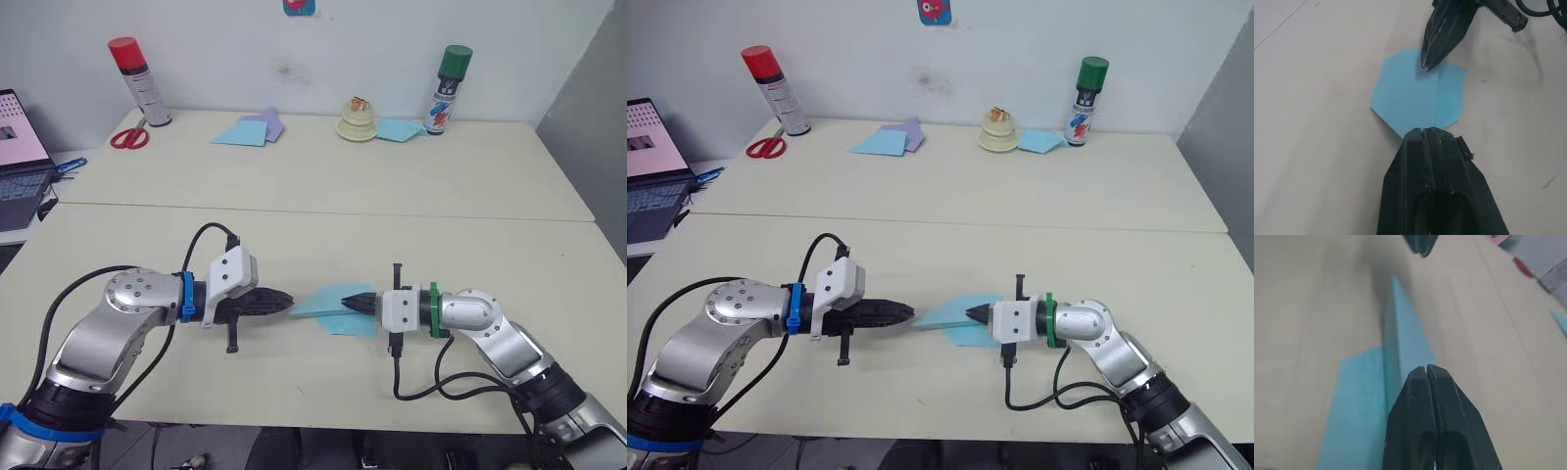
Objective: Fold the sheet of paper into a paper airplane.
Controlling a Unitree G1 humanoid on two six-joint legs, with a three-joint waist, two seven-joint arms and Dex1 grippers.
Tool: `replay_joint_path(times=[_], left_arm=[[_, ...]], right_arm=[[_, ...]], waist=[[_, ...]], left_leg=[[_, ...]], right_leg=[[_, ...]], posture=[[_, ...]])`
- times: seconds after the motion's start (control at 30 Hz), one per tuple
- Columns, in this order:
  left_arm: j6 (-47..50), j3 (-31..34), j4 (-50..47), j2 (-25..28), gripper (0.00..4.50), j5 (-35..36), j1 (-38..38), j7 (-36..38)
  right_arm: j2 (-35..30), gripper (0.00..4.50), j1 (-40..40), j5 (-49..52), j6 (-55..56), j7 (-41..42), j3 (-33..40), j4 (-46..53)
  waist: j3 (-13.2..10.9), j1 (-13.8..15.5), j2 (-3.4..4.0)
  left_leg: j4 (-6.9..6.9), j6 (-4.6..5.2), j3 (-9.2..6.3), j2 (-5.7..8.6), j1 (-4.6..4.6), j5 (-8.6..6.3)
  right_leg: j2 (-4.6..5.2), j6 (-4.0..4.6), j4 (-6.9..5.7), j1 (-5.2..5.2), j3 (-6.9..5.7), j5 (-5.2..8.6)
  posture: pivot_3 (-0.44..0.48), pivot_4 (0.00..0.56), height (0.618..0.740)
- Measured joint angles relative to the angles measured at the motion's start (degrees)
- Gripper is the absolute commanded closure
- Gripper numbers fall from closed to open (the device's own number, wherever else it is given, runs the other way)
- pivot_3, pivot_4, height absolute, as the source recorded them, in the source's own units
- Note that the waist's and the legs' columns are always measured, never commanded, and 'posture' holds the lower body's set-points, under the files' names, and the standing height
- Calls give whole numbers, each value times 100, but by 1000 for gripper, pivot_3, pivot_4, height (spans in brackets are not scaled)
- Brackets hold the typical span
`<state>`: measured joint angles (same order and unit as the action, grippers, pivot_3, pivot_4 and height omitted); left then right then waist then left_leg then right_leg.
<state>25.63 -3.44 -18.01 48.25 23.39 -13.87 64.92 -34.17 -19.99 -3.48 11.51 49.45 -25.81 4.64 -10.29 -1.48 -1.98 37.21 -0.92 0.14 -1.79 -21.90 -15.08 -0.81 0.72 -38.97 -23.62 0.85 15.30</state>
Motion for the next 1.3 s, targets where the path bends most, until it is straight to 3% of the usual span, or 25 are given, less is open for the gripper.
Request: replay_joint_path(times=[0.47, 0.8, 1.1, 1.2, 1.3], left_arm=[[7, -594, -171, -702, 4500, -364, 308, -672], [-353, -1026, 630, -1335, 4500, -868, 486, -981], [-764, -1195, 919, -1480, 4500, -1043, 458, -1010], [-893, -1255, 1028, -1507, 4500, -1088, 436, -1032], [-964, -1302, 1087, -1524, 4500, -1124, 420, -1041]], right_arm=[[93, 4466, 448, -273, -1012, 184, -33, 398], [113, 4466, 486, -323, -1492, 250, -28, 648], [359, 4466, 535, 207, -2402, 304, 253, 842], [384, 3860, 419, 900, -3358, 364, 761, 1007], [232, 2849, 171, 1392, -4224, 423, 1270, 1091]], waist=[[0, -5, 0], [2, -2, -2], [11, -1, 2], [14, 0, 7], [17, -1, 6]], left_leg=[[14, -1, -3, 1, 11, 1], [18, 0, -5, 1, 10, 0], [32, 0, -10, 1, 21, 0], [55, 1, -11, 1, 18, 0], [66, 1, -8, 3, 19, 0]], right_leg=[[-1, -5, -9, 10, 0, -3], [0, -5, -8, 12, -2, -3], [0, -12, -9, 33, -4, -8], [3, -22, -9, 40, -5, -17], [6, -29, -8, 43, -1, -26]], posture=[[0, 150, 729], [0, 150, 729], [0, 150, 729], [0, 150, 729], [0, 150, 729]])
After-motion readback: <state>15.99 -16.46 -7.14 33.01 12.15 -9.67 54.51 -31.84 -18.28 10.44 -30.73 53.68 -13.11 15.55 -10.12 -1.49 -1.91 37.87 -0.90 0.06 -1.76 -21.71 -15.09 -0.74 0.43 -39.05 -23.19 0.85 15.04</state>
